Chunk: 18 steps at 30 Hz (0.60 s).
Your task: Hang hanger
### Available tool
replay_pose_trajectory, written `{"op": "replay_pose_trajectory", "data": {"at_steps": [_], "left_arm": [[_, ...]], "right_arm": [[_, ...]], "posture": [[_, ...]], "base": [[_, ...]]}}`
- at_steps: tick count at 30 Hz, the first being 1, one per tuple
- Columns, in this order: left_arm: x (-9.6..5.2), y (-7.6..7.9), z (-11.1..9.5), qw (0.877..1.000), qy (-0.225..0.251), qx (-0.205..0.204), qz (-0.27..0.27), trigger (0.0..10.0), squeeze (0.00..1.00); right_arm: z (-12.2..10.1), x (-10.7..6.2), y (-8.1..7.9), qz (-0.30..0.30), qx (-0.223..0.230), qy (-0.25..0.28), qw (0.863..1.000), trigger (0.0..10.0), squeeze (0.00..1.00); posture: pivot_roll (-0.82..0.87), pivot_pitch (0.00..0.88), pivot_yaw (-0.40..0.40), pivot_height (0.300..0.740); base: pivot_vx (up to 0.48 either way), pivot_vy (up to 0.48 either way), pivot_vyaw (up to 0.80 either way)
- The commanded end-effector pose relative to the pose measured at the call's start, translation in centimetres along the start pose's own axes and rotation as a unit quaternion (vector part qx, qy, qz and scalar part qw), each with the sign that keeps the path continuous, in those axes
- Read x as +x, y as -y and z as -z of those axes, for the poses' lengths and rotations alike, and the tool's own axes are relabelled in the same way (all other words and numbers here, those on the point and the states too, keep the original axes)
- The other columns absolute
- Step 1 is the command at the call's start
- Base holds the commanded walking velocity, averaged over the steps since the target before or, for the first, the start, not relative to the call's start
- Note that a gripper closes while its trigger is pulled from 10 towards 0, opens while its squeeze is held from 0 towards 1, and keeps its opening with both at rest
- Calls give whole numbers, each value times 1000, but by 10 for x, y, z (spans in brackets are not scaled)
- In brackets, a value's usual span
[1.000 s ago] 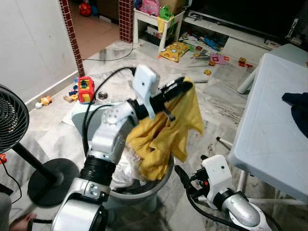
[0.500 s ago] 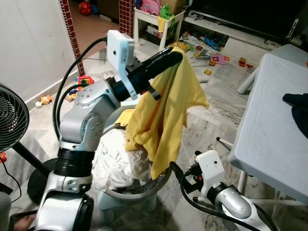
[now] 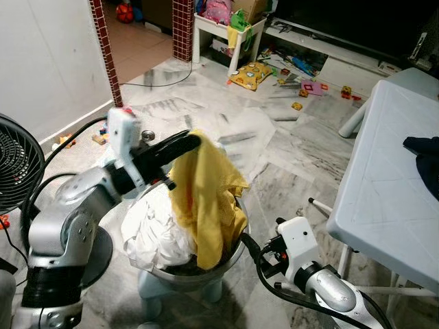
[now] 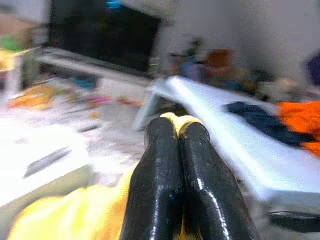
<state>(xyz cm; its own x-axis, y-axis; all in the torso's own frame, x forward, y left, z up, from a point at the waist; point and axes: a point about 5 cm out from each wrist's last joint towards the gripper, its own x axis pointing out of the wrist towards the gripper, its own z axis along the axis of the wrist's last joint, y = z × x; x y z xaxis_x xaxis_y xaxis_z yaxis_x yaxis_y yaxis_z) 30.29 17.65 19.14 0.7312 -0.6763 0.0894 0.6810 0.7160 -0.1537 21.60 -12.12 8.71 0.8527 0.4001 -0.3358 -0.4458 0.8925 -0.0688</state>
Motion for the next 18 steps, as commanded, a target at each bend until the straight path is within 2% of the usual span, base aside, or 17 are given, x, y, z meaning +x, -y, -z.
{"op": "replay_pose_trajectory", "data": {"at_steps": [1, 3, 7, 8, 9, 10, 11, 12, 14, 15, 17, 18], "left_arm": [[-5, -5, 1, 1000, 1, 14, -28, 0, 0], [-20, -16, 17, 996, -21, 26, -85, 0, 0], [-54, -26, 53, 984, -69, 39, -160, 0, 0], [-70, -34, 69, 971, -96, 73, -207, 0, 0], [-78, -39, 77, 964, -103, 71, -236, 0, 0], [-81, -43, 80, 958, -113, 82, -251, 0, 0], [-81, -43, 80, 958, -113, 82, -251, 0, 0], [-86, -48, 84, 949, -124, 92, -276, 0, 0], [-89, -53, 85, 940, -125, 105, -301, 0, 0], [-89, -53, 85, 940, -125, 105, -301, 0, 0], [-94, -60, 86, 921, -140, 144, -334, 0, 0], [-94, -60, 86, 921, -140, 144, -334, 0, 0]], "right_arm": [[1, 0, 3, 1, -4, -2, 1000, 10000, 0], [2, 0, 3, -2, -6, -3, 1000, 10000, 0], [2, 1, 2, -4, -6, -3, 1000, 10000, 0], [2, 2, 0, -6, -5, -3, 1000, 10000, 0], [2, 2, -1, -7, -5, -3, 1000, 10000, 0], [2, 2, -1, -7, -5, -3, 1000, 10000, 0], [2, 2, -1, -7, -5, -3, 1000, 10000, 0], [2, 1, -1, -7, -4, -3, 1000, 10000, 0], [3, 0, -1, -7, -4, -5, 1000, 10000, 0], [3, 0, -1, -7, -4, -5, 1000, 10000, 0], [5, -1, 0, -6, -5, -7, 1000, 10000, 0], [5, -1, 0, -6, -5, -7, 1000, 10000, 0]], "posture": [[159, 80, -160, 740], [163, 82, -162, 740], [169, 88, -163, 740], [171, 92, -163, 740], [171, 92, -163, 740], [168, 96, -163, 740], [168, 96, -163, 740], [163, 98, -164, 740], [162, 98, -164, 740], [162, 98, -164, 740], [160, 99, -161, 740], [160, 99, -161, 740]], "base": [[0, 0, 0], [0, 0, 0], [0, 0, 0], [0, 0, 0], [0, 0, 0], [0, 0, 0], [0, 0, 0], [0, 0, 0], [0, 0, 0], [0, 0, 0], [0, 0, 0], [0, 0, 0]]}}
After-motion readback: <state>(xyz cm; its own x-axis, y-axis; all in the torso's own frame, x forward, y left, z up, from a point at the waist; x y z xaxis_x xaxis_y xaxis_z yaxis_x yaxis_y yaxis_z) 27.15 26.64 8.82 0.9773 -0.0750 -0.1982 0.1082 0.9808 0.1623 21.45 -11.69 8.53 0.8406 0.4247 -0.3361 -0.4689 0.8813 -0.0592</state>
